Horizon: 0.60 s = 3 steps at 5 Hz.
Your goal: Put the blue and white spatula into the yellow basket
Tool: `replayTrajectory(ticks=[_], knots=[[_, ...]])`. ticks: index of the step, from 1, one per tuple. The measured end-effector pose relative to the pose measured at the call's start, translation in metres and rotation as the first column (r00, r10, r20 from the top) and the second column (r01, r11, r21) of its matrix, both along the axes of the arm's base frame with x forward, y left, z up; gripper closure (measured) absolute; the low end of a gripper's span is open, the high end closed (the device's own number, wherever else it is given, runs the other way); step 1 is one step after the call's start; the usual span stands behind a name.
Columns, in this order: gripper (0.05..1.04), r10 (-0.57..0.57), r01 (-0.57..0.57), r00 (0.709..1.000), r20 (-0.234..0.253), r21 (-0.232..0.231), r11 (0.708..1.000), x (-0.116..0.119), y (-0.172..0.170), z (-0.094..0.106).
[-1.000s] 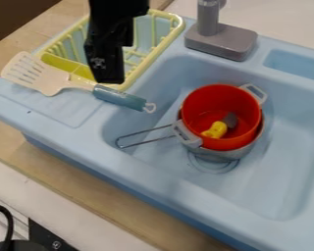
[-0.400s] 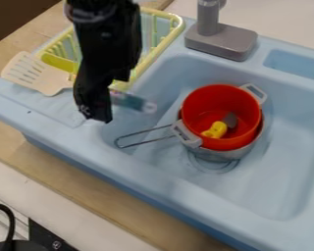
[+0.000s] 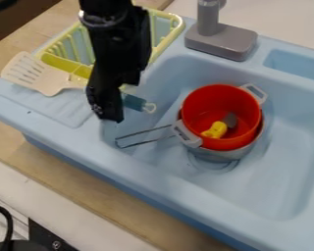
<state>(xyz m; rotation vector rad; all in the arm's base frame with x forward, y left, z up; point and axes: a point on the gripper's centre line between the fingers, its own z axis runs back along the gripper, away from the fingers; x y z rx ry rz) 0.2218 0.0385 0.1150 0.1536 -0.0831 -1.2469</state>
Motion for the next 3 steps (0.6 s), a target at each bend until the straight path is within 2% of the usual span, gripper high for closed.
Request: replayTrajectory(ticks=[1,2,3], knots=[[0.114,0.021,-0.021,1.0,-0.004,-0.002,1.0,0.0071,0.0023,-0.0002],[0.237,0.026,-0.026,1.0,-0.006,-0.004,1.0,0.0089,0.0023,-0.0011],[0.52,0.045,-0.045,0.999,-0.007,-0.007,0.999,0.0135,0.0042,-0.0008]])
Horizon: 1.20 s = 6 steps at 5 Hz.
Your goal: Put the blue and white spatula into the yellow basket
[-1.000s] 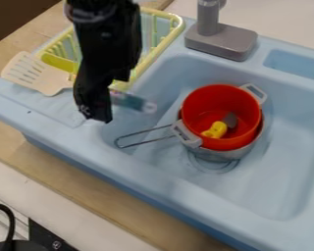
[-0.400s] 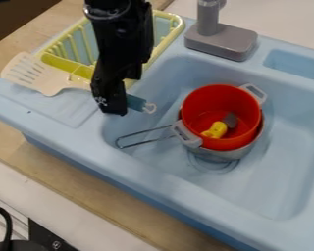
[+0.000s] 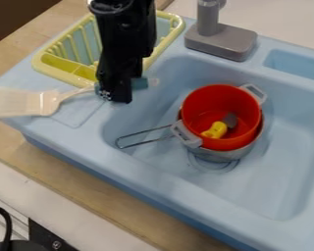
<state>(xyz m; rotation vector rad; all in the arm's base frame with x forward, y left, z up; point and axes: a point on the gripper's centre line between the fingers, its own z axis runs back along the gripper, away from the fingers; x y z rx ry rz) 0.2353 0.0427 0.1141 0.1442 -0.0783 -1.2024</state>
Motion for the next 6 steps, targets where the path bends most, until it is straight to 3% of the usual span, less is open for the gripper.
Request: replayTrajectory(ticks=[1,2,3,4,5,6], knots=[[0.765,0.012,-0.012,1.0,0.0,-0.001,1.0,0.0,0.002,-0.001],[0.855,0.038,-0.038,0.999,0.006,-0.001,0.999,-0.001,0.005,-0.002],[0.856,0.057,-0.057,0.998,0.01,-0.001,0.998,0.0,0.007,-0.002],[0.856,0.189,-0.188,0.981,0.042,-0.014,0.982,0.004,0.009,0.003],[0.856,0.351,-0.348,0.934,0.061,-0.055,0.936,0.015,0.022,0.009],[0.856,0.515,-0.512,0.855,0.059,-0.059,0.857,0.027,0.048,0.018]])
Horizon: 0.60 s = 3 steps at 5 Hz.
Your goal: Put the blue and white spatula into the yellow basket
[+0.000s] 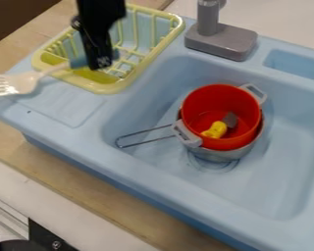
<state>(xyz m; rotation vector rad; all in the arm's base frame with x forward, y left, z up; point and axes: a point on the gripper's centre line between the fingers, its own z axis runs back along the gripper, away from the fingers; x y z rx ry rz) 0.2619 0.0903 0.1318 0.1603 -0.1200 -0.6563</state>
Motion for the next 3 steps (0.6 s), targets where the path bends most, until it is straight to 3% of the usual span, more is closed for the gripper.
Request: replayTrajectory(ticks=[2,3], knots=[[0.856,0.084,-0.084,0.996,0.037,0.006,0.996,0.03,0.015,0.022],[0.856,0.17,-0.169,0.984,0.06,-0.02,0.985,0.055,0.021,0.02]])
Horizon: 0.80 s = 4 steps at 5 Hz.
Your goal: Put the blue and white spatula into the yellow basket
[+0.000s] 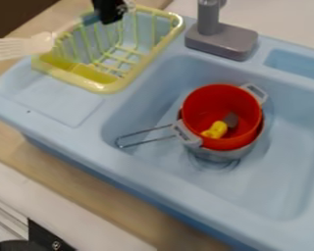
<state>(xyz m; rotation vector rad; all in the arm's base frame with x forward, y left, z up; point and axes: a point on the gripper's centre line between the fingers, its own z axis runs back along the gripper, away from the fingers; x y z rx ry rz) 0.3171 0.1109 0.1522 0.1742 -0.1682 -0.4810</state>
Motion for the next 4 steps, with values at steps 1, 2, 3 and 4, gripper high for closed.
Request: replayTrajectory(ticks=[1,2,3,4], knots=[[0.856,0.09,-0.09,0.996,0.022,-0.014,0.996,0.021,0.003,-0.003],[0.856,0.168,-0.165,0.982,0.088,-0.043,0.985,0.038,-0.001,-0.01],[0.856,0.226,-0.219,0.968,0.105,-0.072,0.973,0.045,-0.008,-0.016],[0.856,0.311,-0.302,0.947,0.086,-0.1,0.948,0.045,-0.015,-0.021]])
